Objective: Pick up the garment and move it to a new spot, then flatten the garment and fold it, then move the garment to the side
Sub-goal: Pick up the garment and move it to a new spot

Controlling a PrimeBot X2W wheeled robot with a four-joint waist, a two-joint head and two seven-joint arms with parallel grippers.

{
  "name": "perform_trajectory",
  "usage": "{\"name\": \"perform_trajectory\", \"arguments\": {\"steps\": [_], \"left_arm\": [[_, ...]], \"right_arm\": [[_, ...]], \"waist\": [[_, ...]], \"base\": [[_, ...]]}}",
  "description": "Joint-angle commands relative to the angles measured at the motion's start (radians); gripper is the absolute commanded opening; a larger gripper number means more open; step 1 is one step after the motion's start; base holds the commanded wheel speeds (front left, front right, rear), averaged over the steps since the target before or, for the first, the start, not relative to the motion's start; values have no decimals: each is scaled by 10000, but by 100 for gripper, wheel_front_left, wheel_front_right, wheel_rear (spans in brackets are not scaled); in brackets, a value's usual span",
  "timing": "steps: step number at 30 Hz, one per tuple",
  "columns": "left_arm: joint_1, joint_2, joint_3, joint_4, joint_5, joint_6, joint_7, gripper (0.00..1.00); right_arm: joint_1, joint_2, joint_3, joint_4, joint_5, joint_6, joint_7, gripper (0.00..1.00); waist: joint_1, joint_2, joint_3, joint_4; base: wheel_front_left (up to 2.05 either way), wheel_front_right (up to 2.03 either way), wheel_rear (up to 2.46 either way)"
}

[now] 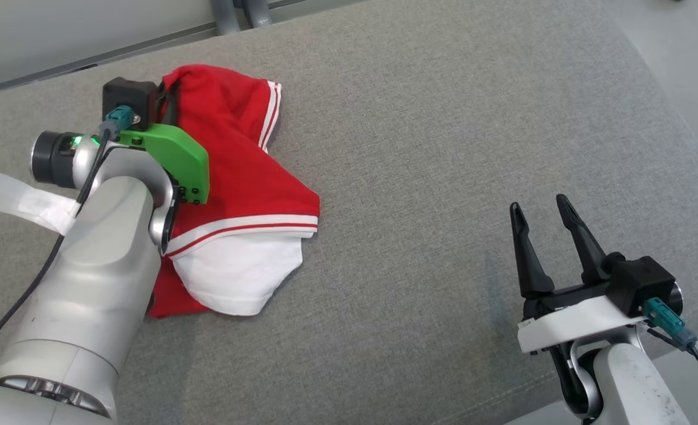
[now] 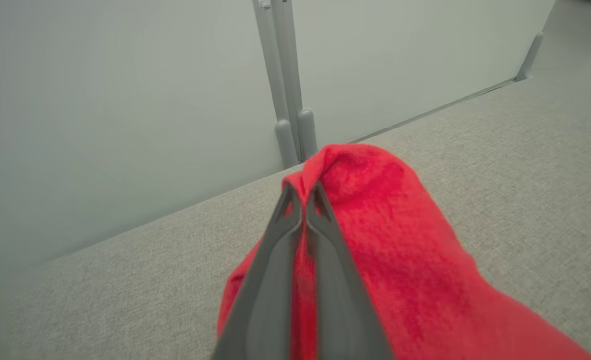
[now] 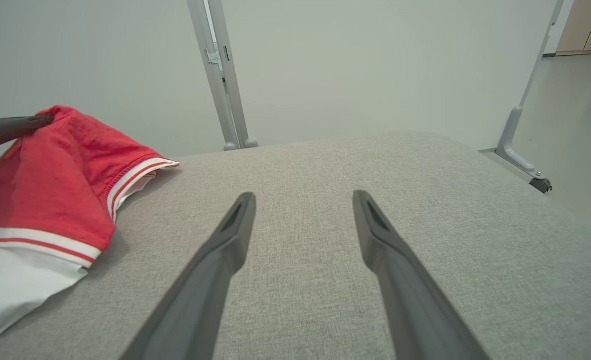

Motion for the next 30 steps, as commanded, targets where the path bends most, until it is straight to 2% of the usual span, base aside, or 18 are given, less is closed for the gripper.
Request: {"name": "perform_trajectory", "arguments": {"steps": [1,4,5,6,7,15,24,30], "left_arm": [[-139,63,51,152,-82,85,-100,0],[-73,99,233,629,-213,227,-224,0],[-19,101,274,759,-260,224,-261,28],[42,74,291,864,-302,164,-293,68],[96,21,327,940,-357,130,-316,100],[455,-245,663,842,-722,-326,-464,100],[2261,-514,1306,-1293,-540,-705,-464,100],[3888,-424,1645,-2745,-75,-535,-454,100]], "right_arm": [[-114,-26,-5,1,-6,4,-37,100],[-80,-26,-22,50,-51,4,-37,100],[-78,-26,-7,68,-67,4,-37,100],[-83,-28,-8,88,-88,4,-37,100],[-83,-26,-10,106,-107,4,-37,100],[230,-28,21,271,-233,4,-37,100],[715,-30,-264,531,-371,4,-38,100],[1068,-31,-341,670,-341,4,-38,100]], "waist": [[0,40,138,-125],[0,40,81,-58],[0,40,44,-25],[0,40,1,19],[0,40,-51,70],[0,40,-819,705],[0,40,-1890,1896],[0,40,-2486,2520]], "base": [[0,0,0],[0,0,0],[0,0,0],[0,0,0],[0,0,0],[0,0,0],[0,0,0],[0,0,0]]}}
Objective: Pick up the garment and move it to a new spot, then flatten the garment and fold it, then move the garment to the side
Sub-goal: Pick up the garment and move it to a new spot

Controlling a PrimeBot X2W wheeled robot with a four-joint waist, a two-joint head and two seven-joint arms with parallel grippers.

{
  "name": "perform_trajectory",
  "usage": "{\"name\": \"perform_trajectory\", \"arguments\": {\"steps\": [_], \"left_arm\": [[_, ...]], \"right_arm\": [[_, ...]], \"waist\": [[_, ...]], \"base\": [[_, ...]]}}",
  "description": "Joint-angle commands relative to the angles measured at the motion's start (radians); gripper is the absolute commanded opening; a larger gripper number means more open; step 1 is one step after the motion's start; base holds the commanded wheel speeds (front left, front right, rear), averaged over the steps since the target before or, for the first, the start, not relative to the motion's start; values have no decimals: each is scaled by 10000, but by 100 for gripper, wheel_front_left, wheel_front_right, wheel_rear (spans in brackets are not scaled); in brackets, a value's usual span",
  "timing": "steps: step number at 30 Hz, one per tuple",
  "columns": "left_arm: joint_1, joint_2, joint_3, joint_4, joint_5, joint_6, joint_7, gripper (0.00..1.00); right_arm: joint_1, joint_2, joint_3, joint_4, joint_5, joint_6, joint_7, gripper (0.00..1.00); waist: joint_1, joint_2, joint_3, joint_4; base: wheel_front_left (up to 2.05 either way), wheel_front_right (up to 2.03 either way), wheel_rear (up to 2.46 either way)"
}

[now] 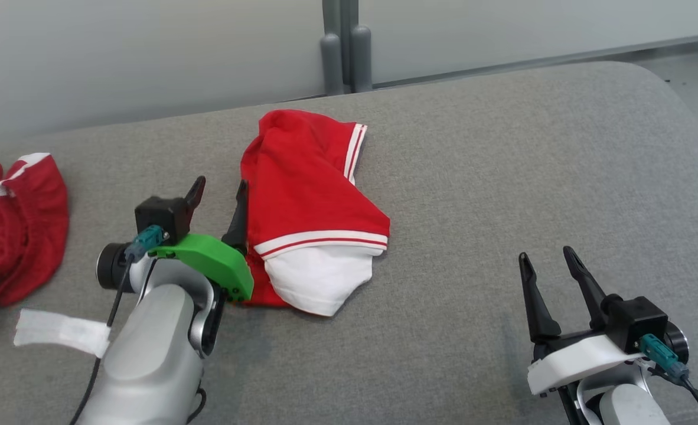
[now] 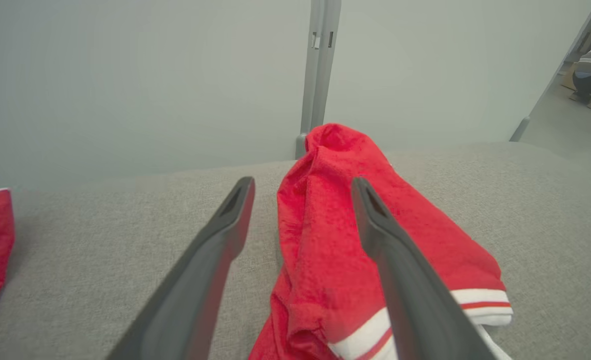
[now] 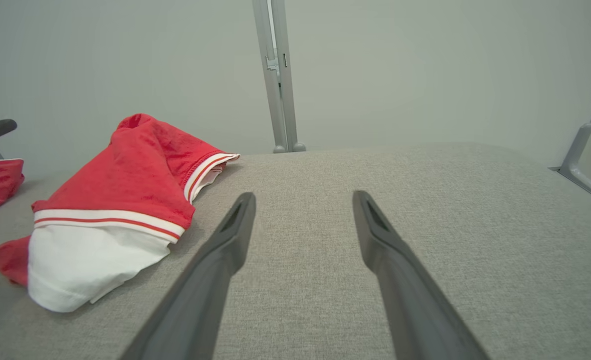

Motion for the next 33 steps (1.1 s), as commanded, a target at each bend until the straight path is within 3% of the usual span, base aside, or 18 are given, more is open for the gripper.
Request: {"name": "perform_trajectory", "arguments": {"steps": [1,15,24,33], "left_arm": [[473,78,120,-321,152,103,-4,100],[3919,125,1081,-3873,951,802,-5,100],[5154,129,1492,-5285,1195,1068,-4,100],[5256,23,1388,-5722,1297,1082,-4,100]], "right_arm": [[187,-33,-17,48,15,4,-38,100],[-144,-35,274,1020,220,4,-38,100],[-1336,-38,972,3030,1390,4,288,100],[-3017,-35,1509,5407,2669,4,512,100]], "waist": [[0,40,-689,710],[0,40,-934,1561],[0,40,-788,2116],[0,40,-416,2933]], "base": [[0,0,0],[0,0,0],[0,0,0],[0,0,0]]}}
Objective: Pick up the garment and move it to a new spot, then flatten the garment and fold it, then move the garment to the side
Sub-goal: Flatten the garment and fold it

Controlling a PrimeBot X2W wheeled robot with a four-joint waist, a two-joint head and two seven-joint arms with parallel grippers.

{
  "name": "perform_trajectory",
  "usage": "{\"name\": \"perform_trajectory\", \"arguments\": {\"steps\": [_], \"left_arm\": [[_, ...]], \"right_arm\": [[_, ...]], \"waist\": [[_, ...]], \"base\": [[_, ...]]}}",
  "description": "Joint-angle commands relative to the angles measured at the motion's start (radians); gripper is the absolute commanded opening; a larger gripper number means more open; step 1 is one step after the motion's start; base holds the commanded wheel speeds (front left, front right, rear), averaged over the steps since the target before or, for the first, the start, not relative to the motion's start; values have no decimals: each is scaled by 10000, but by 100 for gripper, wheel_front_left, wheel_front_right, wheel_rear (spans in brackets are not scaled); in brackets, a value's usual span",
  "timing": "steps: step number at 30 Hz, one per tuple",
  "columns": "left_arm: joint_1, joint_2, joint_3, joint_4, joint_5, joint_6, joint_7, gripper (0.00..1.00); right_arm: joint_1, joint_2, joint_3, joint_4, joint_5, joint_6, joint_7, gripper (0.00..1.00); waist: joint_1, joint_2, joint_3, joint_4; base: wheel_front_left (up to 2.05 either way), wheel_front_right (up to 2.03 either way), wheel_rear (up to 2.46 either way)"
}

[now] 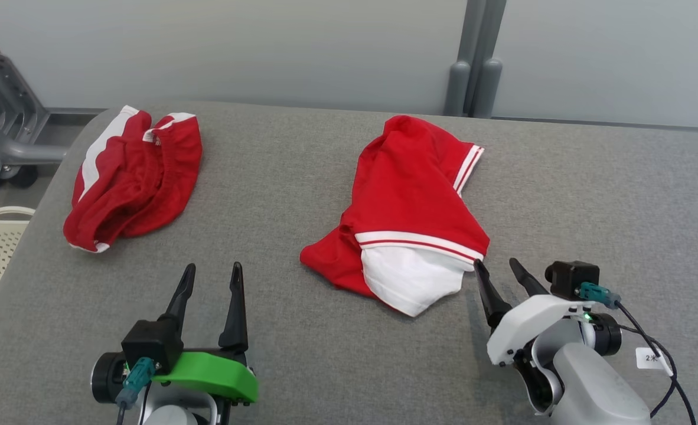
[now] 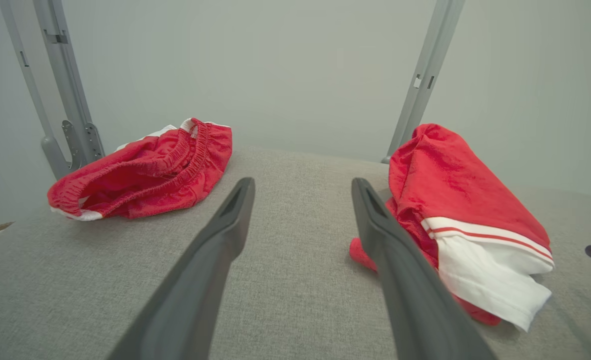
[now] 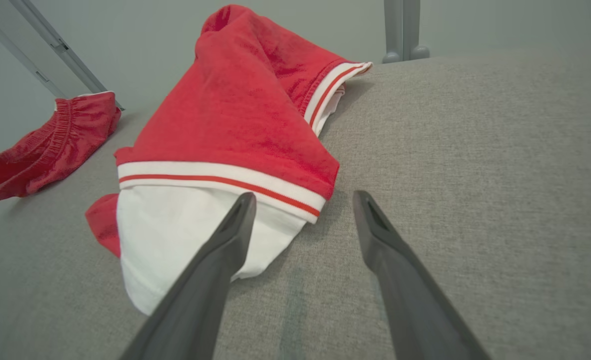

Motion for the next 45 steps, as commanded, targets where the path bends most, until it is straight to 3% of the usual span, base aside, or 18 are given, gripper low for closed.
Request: {"name": "perform_trajectory", "arguments": {"steps": [1,8,14,15,19,31,34,45], "left_arm": [[7,-20,6,-39,62,24,-4,100],[-136,-99,-54,-87,110,-12,-4,100],[-221,-187,-20,-125,152,-30,-4,100],[-240,-202,14,-127,215,1,-4,100],[-160,-183,142,-140,242,61,-4,100],[149,-226,219,-104,270,27,-6,100],[256,-247,224,-87,254,42,-4,100],[483,-295,147,-113,222,7,-4,100]], "right_arm": [[-386,-40,40,479,245,4,29,100],[-1507,-40,134,2486,858,4,141,100],[-2147,-41,537,3428,1531,4,-51,100],[-2324,-41,667,3526,1707,4,-193,53],[-2416,-46,874,3509,1955,4,-419,0],[-1632,-47,736,2198,1831,4,-537,0],[-1342,-338,446,1814,1631,3,-446,0],[388,-1542,-1584,-1161,775,3,1722,0]], "waist": [[0,40,238,375],[0,40,511,827],[0,40,723,977],[0,40,768,964],[0,40,761,779],[0,40,393,-104],[0,40,247,-315],[0,40,-51,-649]], "base": [[0,0,0],[0,0,0],[0,0,0],[0,0,0],[0,0,0],[0,0,0],[0,0,0],[0,0,0]]}}
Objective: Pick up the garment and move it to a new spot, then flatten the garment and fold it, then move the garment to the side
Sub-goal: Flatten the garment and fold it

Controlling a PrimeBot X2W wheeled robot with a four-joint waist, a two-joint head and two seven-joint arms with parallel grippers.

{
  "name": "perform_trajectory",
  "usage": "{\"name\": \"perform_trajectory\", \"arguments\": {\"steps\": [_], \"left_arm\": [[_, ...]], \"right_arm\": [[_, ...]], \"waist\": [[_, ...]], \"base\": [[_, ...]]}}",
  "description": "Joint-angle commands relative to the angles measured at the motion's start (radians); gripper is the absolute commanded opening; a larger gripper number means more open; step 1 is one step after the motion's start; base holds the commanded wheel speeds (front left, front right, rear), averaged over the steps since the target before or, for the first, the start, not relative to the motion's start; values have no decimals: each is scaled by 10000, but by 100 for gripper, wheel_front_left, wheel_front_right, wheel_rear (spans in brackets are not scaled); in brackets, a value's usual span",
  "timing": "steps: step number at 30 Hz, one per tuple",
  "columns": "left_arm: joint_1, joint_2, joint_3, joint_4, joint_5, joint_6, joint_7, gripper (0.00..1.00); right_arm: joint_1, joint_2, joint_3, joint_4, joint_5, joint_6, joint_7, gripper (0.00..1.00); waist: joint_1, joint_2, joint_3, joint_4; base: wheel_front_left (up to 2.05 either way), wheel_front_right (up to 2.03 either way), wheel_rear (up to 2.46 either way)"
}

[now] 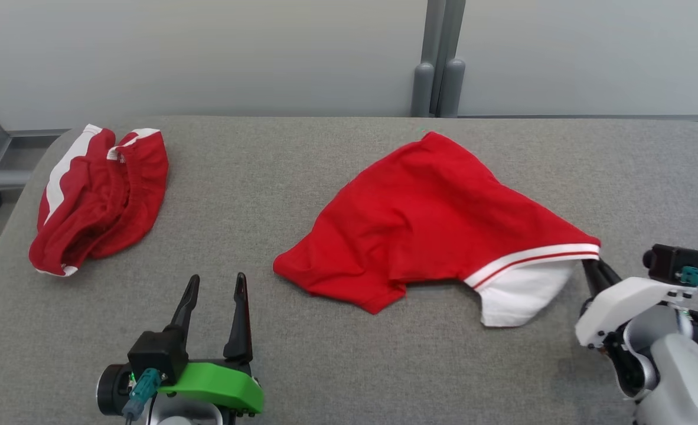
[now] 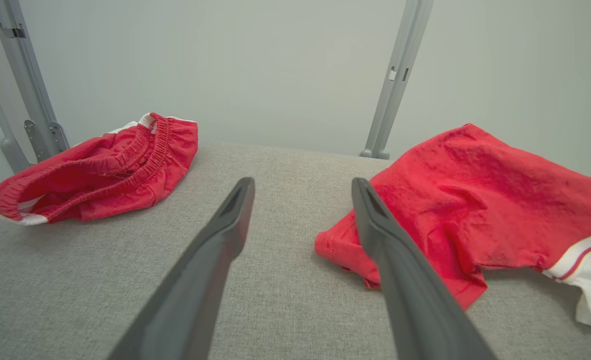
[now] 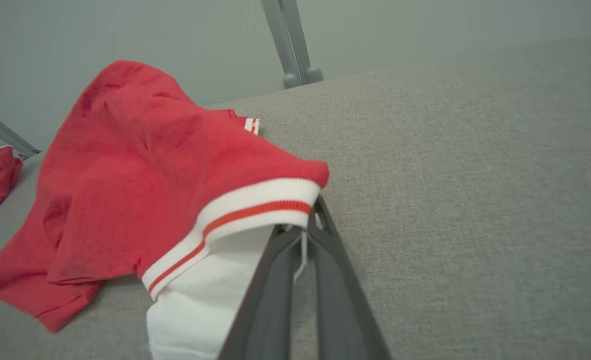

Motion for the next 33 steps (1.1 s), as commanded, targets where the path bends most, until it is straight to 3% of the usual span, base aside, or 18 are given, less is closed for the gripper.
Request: {"name": "perform_trajectory", "arguments": {"steps": [1,9,15,16,17,19,26,33], "left_arm": [[149,-24,-24,-11,-25,-21,-2,100],[57,35,-158,114,-14,-107,-2,100],[-53,86,-243,199,-15,-127,32,100],[-65,92,-258,206,-11,-133,41,100],[-75,98,-281,210,-7,-134,44,100],[-71,111,-308,226,-10,-131,62,100],[0,138,-340,255,-108,-106,125,100],[-175,187,-476,611,-151,-213,287,100]], "right_arm": [[281,-127,-301,-317,-207,1,284,0],[1049,-97,-2224,-1530,-1093,3,1879,0],[900,-96,-2749,-1231,-1688,3,1939,0],[907,-123,-2743,-1129,-1817,1,1858,14],[890,-113,-2765,-1032,-1909,1,1781,35],[817,-45,-2819,-855,-1997,1,1594,100],[767,40,-2718,-669,-2133,1,1006,100],[1146,243,-2509,-1708,-2245,1,568,100]], "waist": [[0,40,-4,14],[0,40,179,311],[0,40,275,403],[0,40,283,400],[0,40,287,389],[0,40,278,335],[0,40,185,-9],[0,40,-8,-664]], "base": [[0,0,0],[0,0,0],[0,0,0],[0,0,0],[0,0,0],[0,0,0],[0,0,0],[0,0,0]]}}
